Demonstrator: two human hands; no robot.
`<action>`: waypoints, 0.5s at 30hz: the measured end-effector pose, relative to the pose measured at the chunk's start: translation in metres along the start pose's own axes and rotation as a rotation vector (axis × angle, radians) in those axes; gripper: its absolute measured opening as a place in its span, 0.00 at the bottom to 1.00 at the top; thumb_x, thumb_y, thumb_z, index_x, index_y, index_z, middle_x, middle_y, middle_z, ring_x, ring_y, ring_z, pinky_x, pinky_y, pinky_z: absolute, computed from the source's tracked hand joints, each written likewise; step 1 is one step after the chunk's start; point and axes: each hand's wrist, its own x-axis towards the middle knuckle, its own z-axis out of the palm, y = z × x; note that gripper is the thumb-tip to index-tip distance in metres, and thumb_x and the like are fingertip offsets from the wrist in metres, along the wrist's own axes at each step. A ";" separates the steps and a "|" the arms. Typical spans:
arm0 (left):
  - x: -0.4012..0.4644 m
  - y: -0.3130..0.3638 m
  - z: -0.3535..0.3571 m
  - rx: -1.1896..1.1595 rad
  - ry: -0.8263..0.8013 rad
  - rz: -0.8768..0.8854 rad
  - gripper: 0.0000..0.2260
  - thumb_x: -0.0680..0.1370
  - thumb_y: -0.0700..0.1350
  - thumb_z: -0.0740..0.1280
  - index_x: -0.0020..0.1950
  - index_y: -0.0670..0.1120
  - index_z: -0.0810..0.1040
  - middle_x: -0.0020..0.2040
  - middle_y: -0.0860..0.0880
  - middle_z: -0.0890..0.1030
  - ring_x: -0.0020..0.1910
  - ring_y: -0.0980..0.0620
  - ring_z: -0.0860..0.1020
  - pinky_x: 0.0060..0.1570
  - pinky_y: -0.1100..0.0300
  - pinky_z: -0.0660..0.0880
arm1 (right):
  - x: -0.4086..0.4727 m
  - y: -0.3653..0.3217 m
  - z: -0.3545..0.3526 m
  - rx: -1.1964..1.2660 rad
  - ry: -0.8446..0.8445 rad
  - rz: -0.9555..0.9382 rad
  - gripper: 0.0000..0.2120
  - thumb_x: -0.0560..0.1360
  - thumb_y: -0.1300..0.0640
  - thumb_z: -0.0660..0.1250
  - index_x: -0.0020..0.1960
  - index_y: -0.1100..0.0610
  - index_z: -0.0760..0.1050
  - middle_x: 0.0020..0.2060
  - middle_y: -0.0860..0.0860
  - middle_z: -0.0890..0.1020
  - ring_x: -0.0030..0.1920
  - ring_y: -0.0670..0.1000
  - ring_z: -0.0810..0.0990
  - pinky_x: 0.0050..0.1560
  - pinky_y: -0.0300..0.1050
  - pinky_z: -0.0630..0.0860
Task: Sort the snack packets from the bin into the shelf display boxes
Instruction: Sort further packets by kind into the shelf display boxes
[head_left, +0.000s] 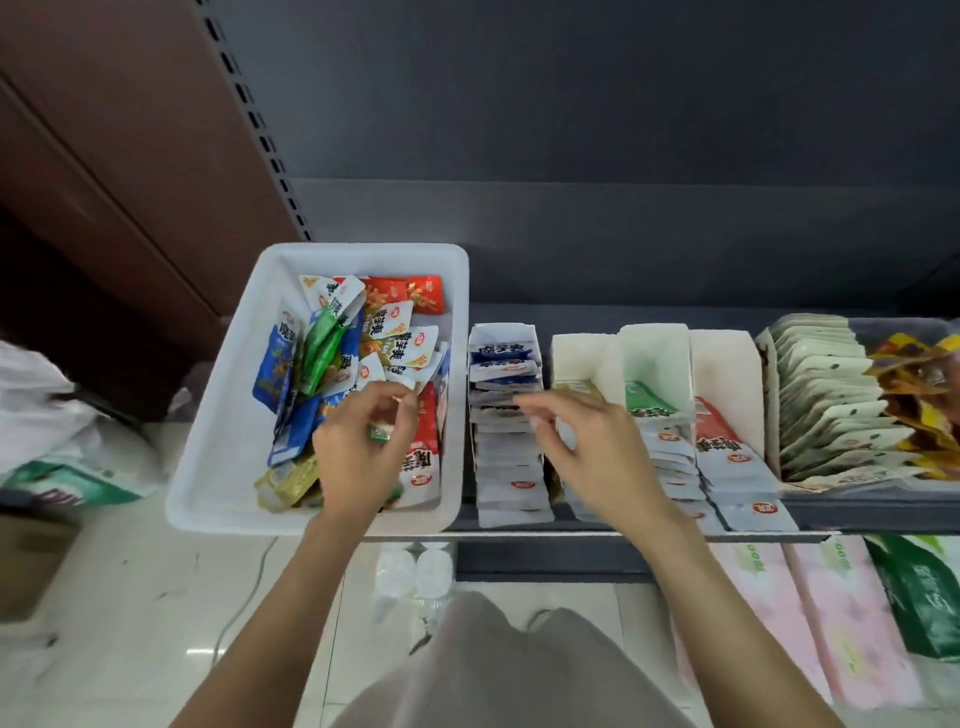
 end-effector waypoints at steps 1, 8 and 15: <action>-0.001 -0.014 -0.009 0.064 -0.013 -0.060 0.09 0.76 0.50 0.65 0.45 0.46 0.80 0.36 0.53 0.80 0.36 0.57 0.78 0.35 0.59 0.75 | 0.009 -0.012 0.010 0.026 -0.037 -0.027 0.11 0.76 0.61 0.65 0.56 0.54 0.80 0.48 0.46 0.84 0.45 0.44 0.82 0.50 0.37 0.76; 0.006 -0.080 -0.039 0.547 -0.529 -0.362 0.20 0.75 0.52 0.68 0.66 0.52 0.72 0.60 0.47 0.77 0.57 0.45 0.76 0.52 0.53 0.73 | 0.075 -0.061 0.109 -0.212 -0.359 -0.037 0.14 0.78 0.66 0.61 0.62 0.60 0.74 0.54 0.56 0.80 0.53 0.54 0.78 0.55 0.48 0.76; 0.014 -0.086 -0.036 0.609 -0.679 -0.349 0.23 0.77 0.55 0.64 0.70 0.54 0.66 0.65 0.47 0.71 0.60 0.44 0.73 0.55 0.50 0.73 | 0.111 -0.064 0.151 -0.623 -0.464 0.140 0.07 0.76 0.66 0.64 0.53 0.64 0.75 0.47 0.56 0.79 0.44 0.54 0.74 0.44 0.46 0.71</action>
